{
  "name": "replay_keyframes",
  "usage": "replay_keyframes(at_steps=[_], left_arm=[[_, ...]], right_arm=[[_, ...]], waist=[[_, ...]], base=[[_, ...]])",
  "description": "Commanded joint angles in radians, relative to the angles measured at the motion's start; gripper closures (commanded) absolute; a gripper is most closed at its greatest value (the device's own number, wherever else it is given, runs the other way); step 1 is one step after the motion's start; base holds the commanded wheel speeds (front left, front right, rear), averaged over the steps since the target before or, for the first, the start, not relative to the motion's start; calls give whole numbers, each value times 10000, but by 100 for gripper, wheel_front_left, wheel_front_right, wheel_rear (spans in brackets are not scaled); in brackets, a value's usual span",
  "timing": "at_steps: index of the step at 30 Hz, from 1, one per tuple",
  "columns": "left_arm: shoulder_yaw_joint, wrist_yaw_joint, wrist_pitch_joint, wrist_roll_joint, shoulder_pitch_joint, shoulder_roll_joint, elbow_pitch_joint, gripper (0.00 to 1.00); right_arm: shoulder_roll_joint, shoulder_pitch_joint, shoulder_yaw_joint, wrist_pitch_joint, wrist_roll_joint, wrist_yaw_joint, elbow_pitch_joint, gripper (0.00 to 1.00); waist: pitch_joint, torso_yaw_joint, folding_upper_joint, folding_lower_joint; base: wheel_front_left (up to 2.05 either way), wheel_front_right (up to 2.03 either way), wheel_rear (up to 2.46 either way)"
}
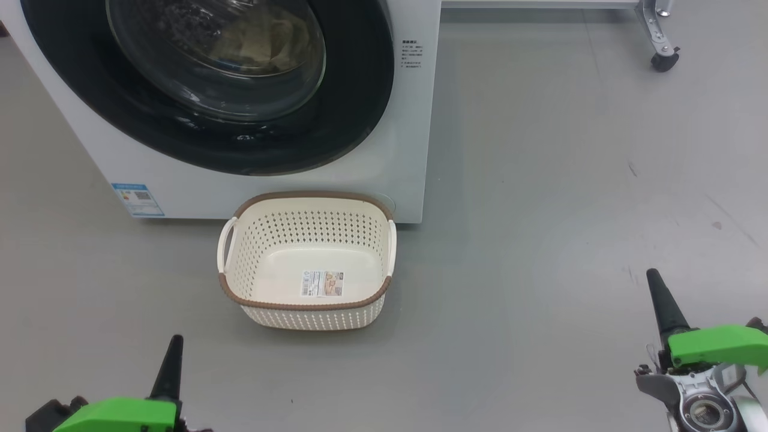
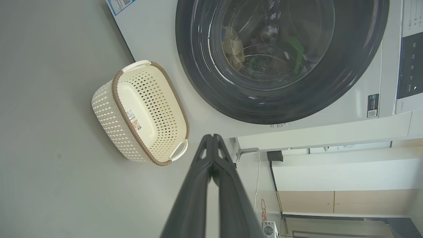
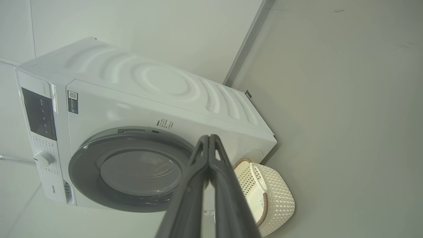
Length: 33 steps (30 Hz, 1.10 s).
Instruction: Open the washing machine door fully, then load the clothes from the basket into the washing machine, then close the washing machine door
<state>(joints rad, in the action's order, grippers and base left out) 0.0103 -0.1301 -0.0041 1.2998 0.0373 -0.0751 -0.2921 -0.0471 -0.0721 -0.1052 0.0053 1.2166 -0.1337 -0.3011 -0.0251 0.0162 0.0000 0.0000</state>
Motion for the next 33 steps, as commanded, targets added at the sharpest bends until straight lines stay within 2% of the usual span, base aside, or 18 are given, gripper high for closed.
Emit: replay_keyframes(at_steps=[1,33], left_arm=[[-360,-6,112,299,536,-61,366,100],[-1097,-6,1047,3097,692,151,468,100]], right_arm=[[-27,-390,75,109,368,22,376,100],[-31,-359,-81,1049,3810,30,558,100]], waist=[[13,-10,0,0],[214,-158,0,0]], base=[[0,0,0],[0,0,0]])
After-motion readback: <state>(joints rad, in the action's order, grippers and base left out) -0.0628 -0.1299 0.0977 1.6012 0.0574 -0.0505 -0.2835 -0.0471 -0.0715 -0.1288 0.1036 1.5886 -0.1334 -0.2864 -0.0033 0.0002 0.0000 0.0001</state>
